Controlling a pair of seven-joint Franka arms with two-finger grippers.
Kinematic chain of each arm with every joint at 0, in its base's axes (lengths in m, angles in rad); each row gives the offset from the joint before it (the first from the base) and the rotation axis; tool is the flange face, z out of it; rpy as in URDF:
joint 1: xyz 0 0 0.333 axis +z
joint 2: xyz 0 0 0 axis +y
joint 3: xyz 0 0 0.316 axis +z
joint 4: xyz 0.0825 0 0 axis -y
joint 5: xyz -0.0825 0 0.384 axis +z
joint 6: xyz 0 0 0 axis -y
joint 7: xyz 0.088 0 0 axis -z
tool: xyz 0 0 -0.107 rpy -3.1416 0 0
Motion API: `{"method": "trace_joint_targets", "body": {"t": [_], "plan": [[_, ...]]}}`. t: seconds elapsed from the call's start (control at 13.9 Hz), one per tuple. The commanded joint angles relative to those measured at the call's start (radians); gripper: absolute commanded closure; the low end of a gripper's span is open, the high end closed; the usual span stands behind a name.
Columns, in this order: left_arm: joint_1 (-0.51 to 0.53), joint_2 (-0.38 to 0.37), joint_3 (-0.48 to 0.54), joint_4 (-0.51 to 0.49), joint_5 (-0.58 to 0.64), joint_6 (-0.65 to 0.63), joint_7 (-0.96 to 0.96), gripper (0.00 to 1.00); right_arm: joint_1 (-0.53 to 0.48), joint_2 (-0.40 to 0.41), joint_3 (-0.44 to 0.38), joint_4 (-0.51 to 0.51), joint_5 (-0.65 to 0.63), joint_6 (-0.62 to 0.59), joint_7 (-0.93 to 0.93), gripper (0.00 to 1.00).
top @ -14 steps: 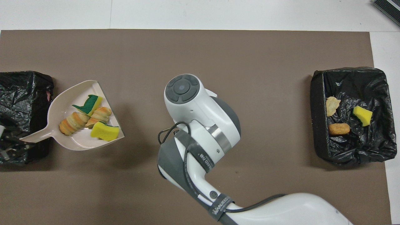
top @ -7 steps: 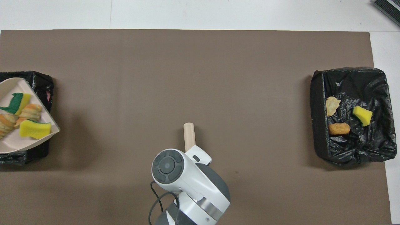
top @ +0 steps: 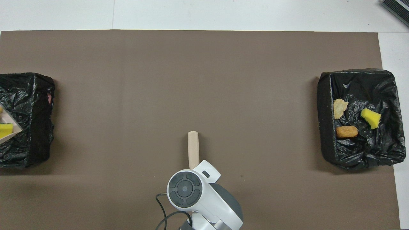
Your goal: Sweep and dump trash in bin
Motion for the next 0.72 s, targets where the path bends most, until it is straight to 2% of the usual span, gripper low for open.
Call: {"method": "trace_joint_targets", "body": {"t": [0.0,0.14,0.36,0.51,0.65], "plan": [[0.033,0.068,-0.01,0.077,0.088,0.049,0.008,1.0,0.001,-0.021,0.003,-0.053,0.025,0.052,0.091,1.0],[0.026,0.075,-0.012,0.077,0.176,0.087,0.049,1.0,0.012,-0.024,0.003,-0.076,0.025,0.098,0.107,1.0],[0.013,0.075,-0.014,0.069,0.228,0.104,0.103,1.0,0.009,-0.022,0.003,-0.077,0.025,0.102,0.09,1.0],[-0.023,0.077,-0.018,0.07,0.355,0.112,0.112,1.0,0.009,-0.021,0.003,-0.077,0.025,0.102,0.064,1.0],[-0.042,0.075,-0.02,0.072,0.397,0.112,0.103,1.0,0.01,-0.022,0.003,-0.074,0.025,0.099,0.03,1.0]]}}
